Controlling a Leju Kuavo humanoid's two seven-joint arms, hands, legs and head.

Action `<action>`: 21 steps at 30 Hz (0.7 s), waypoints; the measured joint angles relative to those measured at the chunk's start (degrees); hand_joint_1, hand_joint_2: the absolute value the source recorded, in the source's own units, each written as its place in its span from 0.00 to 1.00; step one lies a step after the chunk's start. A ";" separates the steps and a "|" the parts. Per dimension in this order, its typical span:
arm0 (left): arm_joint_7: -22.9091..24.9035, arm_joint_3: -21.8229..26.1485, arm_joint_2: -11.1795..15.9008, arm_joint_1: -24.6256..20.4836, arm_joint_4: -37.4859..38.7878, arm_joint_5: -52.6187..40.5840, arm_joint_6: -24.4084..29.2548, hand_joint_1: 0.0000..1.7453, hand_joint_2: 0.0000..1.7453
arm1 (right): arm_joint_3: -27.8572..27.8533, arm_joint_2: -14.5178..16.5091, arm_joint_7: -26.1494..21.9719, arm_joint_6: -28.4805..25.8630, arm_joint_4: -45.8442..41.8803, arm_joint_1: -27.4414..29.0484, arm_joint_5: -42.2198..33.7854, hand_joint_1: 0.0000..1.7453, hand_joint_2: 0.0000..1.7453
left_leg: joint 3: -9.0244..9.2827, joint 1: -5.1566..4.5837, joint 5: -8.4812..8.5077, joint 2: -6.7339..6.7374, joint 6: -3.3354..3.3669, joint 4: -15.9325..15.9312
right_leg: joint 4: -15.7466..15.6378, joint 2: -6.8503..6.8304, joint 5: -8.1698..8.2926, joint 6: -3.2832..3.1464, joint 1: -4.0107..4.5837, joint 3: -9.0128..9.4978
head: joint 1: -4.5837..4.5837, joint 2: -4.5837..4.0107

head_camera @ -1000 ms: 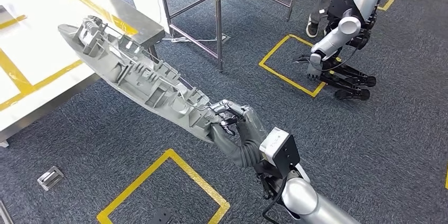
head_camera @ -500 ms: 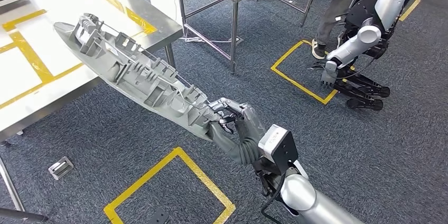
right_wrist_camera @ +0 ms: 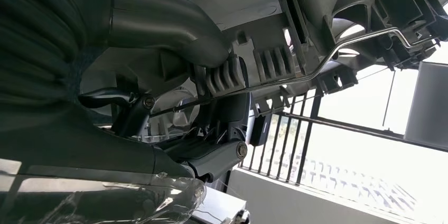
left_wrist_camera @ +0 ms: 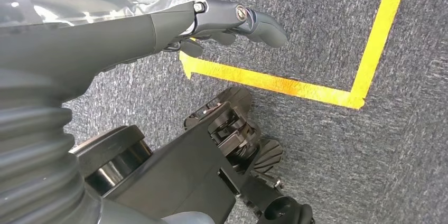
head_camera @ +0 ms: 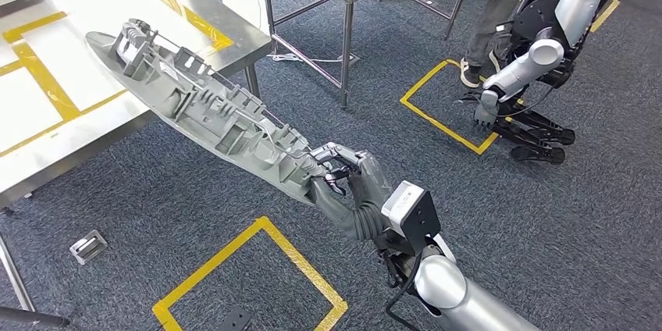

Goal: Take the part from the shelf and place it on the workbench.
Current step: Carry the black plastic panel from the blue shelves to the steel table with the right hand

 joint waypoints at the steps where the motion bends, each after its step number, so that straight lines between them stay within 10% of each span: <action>1: 0.00 0.00 0.01 0.01 0.00 -0.02 0.00 0.00 1.00 | 0.01 0.00 0.02 -0.01 0.01 0.00 0.01 1.00 1.00 | 0.01 0.02 0.00 0.00 0.00 0.00 | 0.01 0.00 -0.01 0.00 0.01 -0.01 | -0.01 0.00; 16: -0.89 0.11 0.08 1.01 -0.03 0.61 0.34 0.00 1.00 | 0.11 0.03 0.54 -0.19 -0.02 0.01 0.94 1.00 1.00 | 0.64 -0.15 0.21 -0.09 1.09 -0.83 | 0.76 0.23 -0.77 0.86 -0.42 -0.13 | 0.04 0.00; 21: -0.96 0.11 0.03 0.89 -0.11 0.60 0.37 0.00 1.00 | 0.09 -0.01 0.73 -0.26 0.01 0.18 1.02 1.00 1.00 | 1.33 0.07 0.17 -0.75 1.51 -1.31 | 15.30 1.36 -6.35 1.07 -0.64 -7.83 | 0.43 0.00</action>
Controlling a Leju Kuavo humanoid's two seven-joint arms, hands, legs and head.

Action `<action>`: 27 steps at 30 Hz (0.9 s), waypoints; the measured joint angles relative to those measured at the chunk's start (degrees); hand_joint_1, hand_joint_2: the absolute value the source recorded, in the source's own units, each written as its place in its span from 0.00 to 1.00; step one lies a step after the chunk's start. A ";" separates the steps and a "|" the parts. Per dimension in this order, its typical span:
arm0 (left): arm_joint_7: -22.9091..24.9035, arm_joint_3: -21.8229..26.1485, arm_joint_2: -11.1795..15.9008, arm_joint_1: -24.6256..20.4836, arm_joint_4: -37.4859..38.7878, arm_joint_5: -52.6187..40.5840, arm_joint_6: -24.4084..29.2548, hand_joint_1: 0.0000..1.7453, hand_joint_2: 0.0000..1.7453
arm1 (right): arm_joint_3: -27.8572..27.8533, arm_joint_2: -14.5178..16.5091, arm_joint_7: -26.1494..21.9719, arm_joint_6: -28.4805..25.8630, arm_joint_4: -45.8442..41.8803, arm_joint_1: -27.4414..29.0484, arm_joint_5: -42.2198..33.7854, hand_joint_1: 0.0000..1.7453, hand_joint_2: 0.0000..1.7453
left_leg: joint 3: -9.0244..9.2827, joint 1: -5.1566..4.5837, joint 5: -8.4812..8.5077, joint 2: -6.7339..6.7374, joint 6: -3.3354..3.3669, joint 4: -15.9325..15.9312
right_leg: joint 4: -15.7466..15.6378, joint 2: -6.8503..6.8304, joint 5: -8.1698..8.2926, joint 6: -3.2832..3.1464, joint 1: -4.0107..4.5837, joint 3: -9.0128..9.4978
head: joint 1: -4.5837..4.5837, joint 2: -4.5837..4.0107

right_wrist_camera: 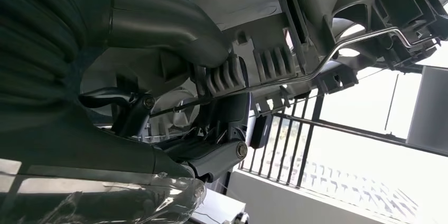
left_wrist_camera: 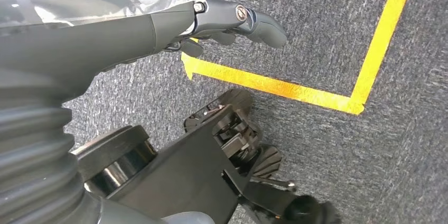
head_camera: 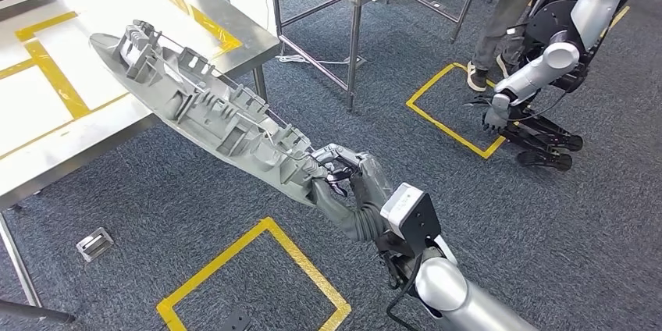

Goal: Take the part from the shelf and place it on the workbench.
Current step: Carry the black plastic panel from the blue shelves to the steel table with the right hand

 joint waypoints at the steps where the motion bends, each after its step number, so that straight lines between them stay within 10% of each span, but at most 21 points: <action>1: 0.00 0.00 -0.01 0.01 -0.01 0.01 0.00 0.00 1.00 | 0.00 -0.02 0.09 0.00 0.02 0.04 0.00 1.00 1.00 | 0.11 0.02 -0.11 -0.35 -0.14 0.05 | 0.17 0.01 0.91 0.03 -0.06 -0.44 | 0.00 0.00; 5: 0.01 0.01 -0.03 -0.10 -0.11 0.08 0.06 0.00 1.00 | 0.02 -0.03 0.32 -0.01 0.08 0.10 0.00 1.00 1.00 | 0.39 0.25 -0.95 -2.06 -1.39 0.80 | -11.66 1.94 7.66 -0.12 -0.44 4.47 | -0.03 0.00; 10: 0.00 0.01 -0.10 0.22 -0.22 0.19 0.09 0.00 1.00 | 0.00 -0.02 0.58 -0.38 0.14 0.15 0.00 1.00 1.00 | -0.22 0.79 -1.59 -2.60 -3.22 1.50 | -13.93 1.84 7.25 -1.98 -0.05 5.71 | -0.30 0.00; 14: 0.01 0.02 -0.11 -0.03 -0.26 0.27 0.05 0.00 1.00 | -0.09 -0.01 0.60 -0.53 0.15 0.13 0.00 1.00 1.00 | -5.83 0.64 -6.63 -0.15 -3.71 13.11 | -14.21 -0.09 6.85 -3.23 0.20 6.43 | -0.74 0.00; 16: 0.09 0.01 -0.10 0.02 -0.26 0.30 0.00 0.00 1.00 | -0.09 -0.01 0.60 -0.54 0.21 0.13 0.00 1.00 1.00 | -7.92 0.64 -6.59 -0.04 -3.66 16.53 | -14.20 -0.93 6.54 -3.37 0.41 6.79 | -0.75 0.00; 20: 0.22 0.02 -0.04 -0.14 -0.27 0.26 -0.08 0.00 1.00 | -0.11 -0.01 0.61 -0.51 0.34 0.10 0.00 1.00 1.00 | -2.80 0.10 0.20 2.04 -2.71 4.98 | -14.12 -2.34 5.58 -2.83 0.77 7.98 | -0.75 0.00; 25: 0.43 0.02 0.09 -0.22 -0.31 0.01 -0.26 0.00 1.00 | -0.32 -0.01 0.49 -0.61 0.47 -0.02 0.00 1.00 1.00 | -1.55 -0.47 0.13 2.33 -1.02 1.48 | -13.84 -3.13 4.77 -1.35 0.86 7.97 | -0.64 0.00; 27: 0.48 0.02 0.11 -0.30 -0.34 -0.02 -0.27 0.00 1.00 | -0.36 -0.03 0.45 -0.63 0.51 -0.04 0.00 1.00 1.00 | -1.42 -0.36 0.12 1.94 -0.87 1.34 | -13.76 -2.10 4.93 -2.35 0.84 7.96 | -0.40 0.00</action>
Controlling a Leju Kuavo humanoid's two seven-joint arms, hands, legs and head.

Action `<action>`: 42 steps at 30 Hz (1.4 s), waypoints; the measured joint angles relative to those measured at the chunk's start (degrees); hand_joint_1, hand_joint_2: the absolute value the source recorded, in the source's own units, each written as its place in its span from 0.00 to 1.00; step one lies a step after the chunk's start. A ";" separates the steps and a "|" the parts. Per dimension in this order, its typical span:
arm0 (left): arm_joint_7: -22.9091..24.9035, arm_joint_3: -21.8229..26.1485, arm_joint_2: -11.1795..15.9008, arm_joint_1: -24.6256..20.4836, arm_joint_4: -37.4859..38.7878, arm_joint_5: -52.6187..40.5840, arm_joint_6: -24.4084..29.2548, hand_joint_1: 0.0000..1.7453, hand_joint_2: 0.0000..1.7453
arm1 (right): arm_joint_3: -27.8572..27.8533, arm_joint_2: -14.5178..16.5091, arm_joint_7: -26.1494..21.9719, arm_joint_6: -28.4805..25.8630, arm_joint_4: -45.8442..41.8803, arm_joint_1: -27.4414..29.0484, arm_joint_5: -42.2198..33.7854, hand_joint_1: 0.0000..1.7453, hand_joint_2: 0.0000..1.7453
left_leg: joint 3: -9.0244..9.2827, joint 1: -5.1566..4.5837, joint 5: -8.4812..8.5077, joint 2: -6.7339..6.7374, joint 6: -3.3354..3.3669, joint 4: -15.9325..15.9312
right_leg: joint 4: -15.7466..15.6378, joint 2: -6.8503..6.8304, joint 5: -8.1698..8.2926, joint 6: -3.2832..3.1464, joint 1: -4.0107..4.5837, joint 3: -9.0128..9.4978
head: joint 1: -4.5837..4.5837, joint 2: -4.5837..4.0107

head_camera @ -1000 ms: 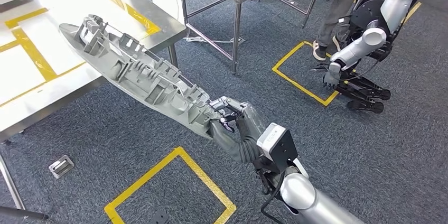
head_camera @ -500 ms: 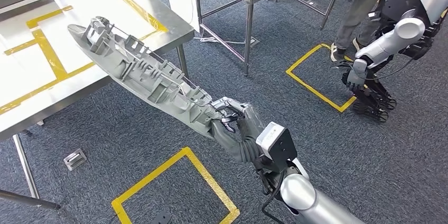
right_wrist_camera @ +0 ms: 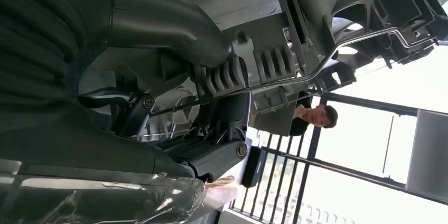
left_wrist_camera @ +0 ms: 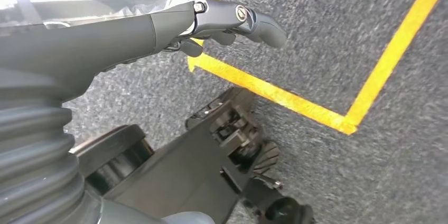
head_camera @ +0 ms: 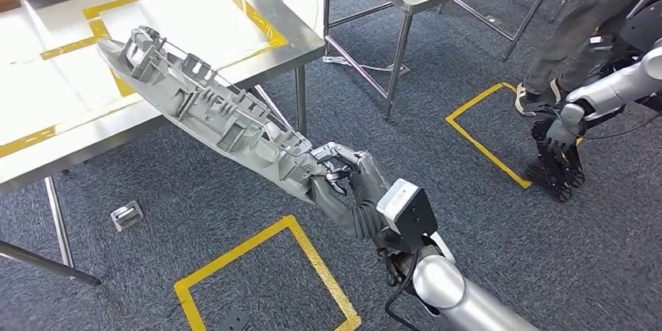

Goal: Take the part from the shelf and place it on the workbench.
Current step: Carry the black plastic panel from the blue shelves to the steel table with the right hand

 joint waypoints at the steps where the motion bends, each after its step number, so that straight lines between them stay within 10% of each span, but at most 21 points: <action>1: 0.03 0.00 -0.02 -0.07 -0.02 -0.03 -0.01 0.00 1.00 | -0.01 0.00 -0.04 -0.01 0.03 -0.02 0.00 1.00 1.00 | -0.01 -0.11 -0.10 -0.16 -0.03 0.09 | -0.02 0.46 0.18 -0.89 0.05 0.04 | 0.19 0.00; 3: 0.15 -0.01 -0.08 -0.05 -0.06 -0.06 -0.02 0.00 1.00 | -0.02 0.01 -0.10 -0.01 0.10 -0.05 0.00 1.00 1.00 | 0.00 -0.21 -0.25 -0.37 0.03 0.20 | -0.44 0.53 0.27 -2.08 0.09 0.35 | 0.46 0.00; 5: 0.27 -0.01 -0.09 -0.01 -0.08 -0.10 -0.02 0.00 1.00 | -0.04 0.01 -0.14 -0.02 0.14 -0.04 -0.01 1.00 1.00 | 0.01 -0.26 -0.31 -0.40 0.12 0.23 | -0.60 0.55 0.42 -1.87 0.06 0.42 | 0.52 0.00; 12: 0.48 -0.02 -0.09 -0.04 -0.08 -0.22 -0.02 0.00 1.00 | -0.04 0.01 -0.19 0.04 0.27 -0.03 -0.21 1.00 1.00 | -0.02 -0.34 -0.42 -0.42 0.28 0.28 | -1.24 0.57 0.38 0.89 -0.18 0.69 | 0.50 0.00; 42: 1.16 -0.02 0.24 -0.05 -0.37 -1.69 0.06 0.00 1.00 | -0.04 0.01 0.29 1.14 0.41 0.84 0.05 1.00 1.00 | 0.06 -0.10 -0.29 -0.42 0.05 0.24 | -1.07 0.57 0.33 0.88 0.02 0.64 | 0.50 0.00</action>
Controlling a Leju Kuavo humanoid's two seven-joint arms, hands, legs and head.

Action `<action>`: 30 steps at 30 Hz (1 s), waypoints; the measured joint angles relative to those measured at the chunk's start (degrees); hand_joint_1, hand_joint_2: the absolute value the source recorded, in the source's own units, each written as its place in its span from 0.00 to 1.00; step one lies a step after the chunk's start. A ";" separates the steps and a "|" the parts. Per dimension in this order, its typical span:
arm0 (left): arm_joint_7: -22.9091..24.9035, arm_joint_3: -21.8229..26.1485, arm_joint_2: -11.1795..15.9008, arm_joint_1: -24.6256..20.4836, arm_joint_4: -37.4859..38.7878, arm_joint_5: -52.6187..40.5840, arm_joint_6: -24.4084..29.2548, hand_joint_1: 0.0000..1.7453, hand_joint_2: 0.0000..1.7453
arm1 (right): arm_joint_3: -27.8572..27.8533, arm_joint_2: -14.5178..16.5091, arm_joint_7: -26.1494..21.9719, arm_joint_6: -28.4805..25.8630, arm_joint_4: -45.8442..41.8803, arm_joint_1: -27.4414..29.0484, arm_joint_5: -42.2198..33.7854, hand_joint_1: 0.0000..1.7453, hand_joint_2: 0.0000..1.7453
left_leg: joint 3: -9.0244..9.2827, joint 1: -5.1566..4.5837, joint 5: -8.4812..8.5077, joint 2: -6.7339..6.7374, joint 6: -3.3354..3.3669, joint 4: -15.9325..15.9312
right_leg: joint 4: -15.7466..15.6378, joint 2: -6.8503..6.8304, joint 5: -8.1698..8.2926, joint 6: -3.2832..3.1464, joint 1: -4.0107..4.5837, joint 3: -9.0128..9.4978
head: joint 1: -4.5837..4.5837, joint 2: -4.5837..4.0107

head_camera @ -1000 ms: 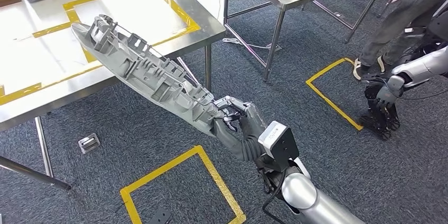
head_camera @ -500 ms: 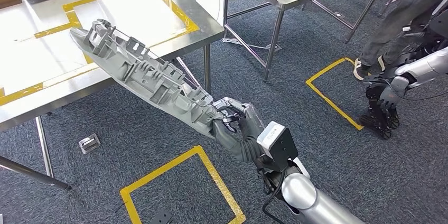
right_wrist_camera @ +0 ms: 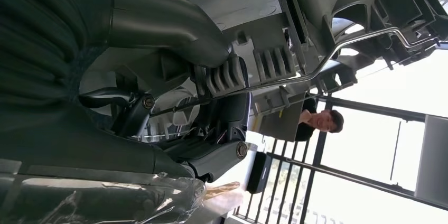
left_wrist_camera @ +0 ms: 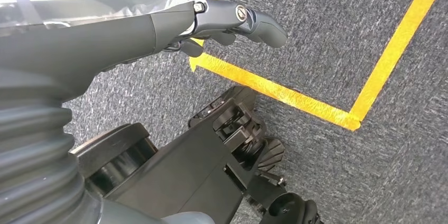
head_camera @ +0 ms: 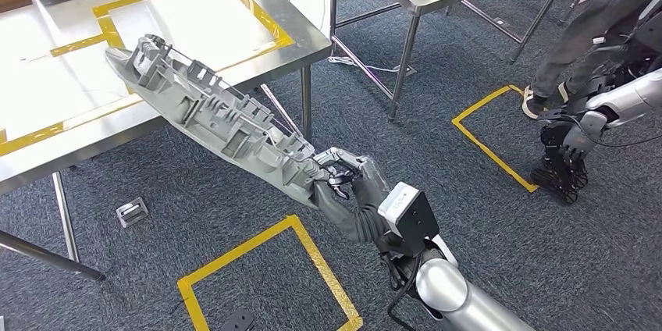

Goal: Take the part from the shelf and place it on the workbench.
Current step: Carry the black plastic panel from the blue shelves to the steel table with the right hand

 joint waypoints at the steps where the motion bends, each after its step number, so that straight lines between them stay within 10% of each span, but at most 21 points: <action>1: 0.00 0.00 0.00 0.00 -0.03 0.00 0.00 0.00 1.00 | 0.00 0.00 0.01 -0.01 0.00 0.00 0.03 1.00 1.00 | 0.00 0.00 0.00 0.00 0.00 0.00 | 0.00 0.00 0.00 0.00 0.00 0.00 | -0.01 0.00; 21: -0.32 0.01 0.10 0.04 -0.12 0.55 -0.01 0.00 1.00 | -0.03 0.01 0.61 -0.25 -0.02 -0.04 0.43 1.00 1.00 | 0.61 0.04 0.08 -0.10 0.84 -0.88 | 0.04 0.28 -0.31 0.71 -0.30 0.13 | -0.01 0.00; 26: -0.23 0.03 0.16 -0.21 -0.12 0.57 -0.01 0.00 1.00 | -0.04 -0.03 0.52 -0.24 0.04 0.12 0.43 1.00 1.00 | 1.69 0.39 -0.07 -0.27 1.09 -1.63 | 14.42 1.58 -5.74 1.27 -0.69 -7.85 | 0.31 0.00; 30: -0.16 0.03 0.19 -0.26 -0.11 0.57 -0.01 0.00 1.00 | -0.04 -0.09 0.49 -0.24 0.24 0.19 0.43 1.00 1.00 | 2.56 0.74 -1.33 -0.95 -0.12 -1.02 | 7.16 1.74 1.29 1.88 -1.41 -5.99 | 0.32 0.00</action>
